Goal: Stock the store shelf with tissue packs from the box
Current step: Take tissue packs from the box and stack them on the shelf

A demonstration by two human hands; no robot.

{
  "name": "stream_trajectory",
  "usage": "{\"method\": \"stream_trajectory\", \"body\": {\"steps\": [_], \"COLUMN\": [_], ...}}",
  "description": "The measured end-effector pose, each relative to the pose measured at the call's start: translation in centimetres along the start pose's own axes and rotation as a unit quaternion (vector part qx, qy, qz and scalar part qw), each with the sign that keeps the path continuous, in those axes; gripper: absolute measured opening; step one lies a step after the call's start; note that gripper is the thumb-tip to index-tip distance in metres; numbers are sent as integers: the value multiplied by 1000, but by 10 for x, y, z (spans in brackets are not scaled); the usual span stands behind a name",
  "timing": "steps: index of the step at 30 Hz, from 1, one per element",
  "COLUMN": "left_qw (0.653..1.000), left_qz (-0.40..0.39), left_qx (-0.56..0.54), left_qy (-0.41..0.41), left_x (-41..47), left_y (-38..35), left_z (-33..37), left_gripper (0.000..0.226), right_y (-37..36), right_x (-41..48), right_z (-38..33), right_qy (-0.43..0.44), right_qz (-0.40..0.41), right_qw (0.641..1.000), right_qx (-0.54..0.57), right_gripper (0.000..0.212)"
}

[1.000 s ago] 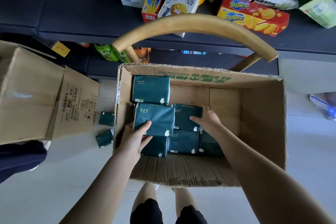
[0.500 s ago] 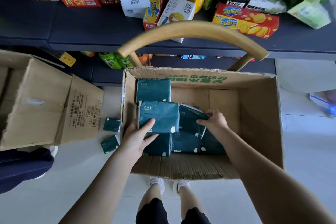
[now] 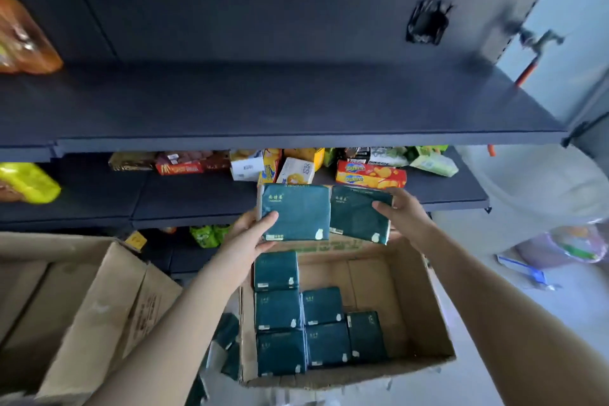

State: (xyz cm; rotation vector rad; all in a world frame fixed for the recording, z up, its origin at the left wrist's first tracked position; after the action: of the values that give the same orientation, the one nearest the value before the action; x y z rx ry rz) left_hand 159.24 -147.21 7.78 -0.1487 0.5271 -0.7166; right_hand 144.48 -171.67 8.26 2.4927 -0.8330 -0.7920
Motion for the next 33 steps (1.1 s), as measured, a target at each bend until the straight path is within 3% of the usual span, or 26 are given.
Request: {"method": "stream_trajectory", "body": {"steps": [8,15,20,24,27,32,33], "left_qw": [988,969,959,950,948,946,945], "left_qz": [-55,-102,-96,-74,-62,-38,-35], "left_qx": [61,65,89,81,55,38,38], "left_qy": [-131,-217,-253,-291,-309,-320,-323], "left_x": [-22,-42,-45,-40,-32,-5,0], "left_y": [-37,-79,-111,-141,-164,-196,-201], "left_z": [142,227,261,274,280,293,294], "left_gripper": [3,10,14,18,20,18,18], "right_y": [88,157,196,231,260,305,311], "right_x": [-46,-74,-74,-64,-48,10,24], "right_z": [-118,-191,-218,-231,-239,-260,-265], "right_qy": [109,184,236,282,309,308,307], "right_qz": [101,138,159,148,135,126,125], "right_qw": [987,963,949,937,926,930,932], "right_qx": [61,141,139,142,169,159,148], "right_gripper": [41,36,31,5,20,11,18]}}
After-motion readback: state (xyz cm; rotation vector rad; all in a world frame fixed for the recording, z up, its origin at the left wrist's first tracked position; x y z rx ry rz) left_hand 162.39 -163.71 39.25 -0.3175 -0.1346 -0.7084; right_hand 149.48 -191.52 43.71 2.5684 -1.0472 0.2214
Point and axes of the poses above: each hand's wrist, its own x-axis towards the middle knuckle, its own y-axis out of the back of the hand, z = x × y, the point moved 2 cm from there along x, towards the middle knuckle, and after that the axes turned 9 degrees about -z, right-handed, at the moved point
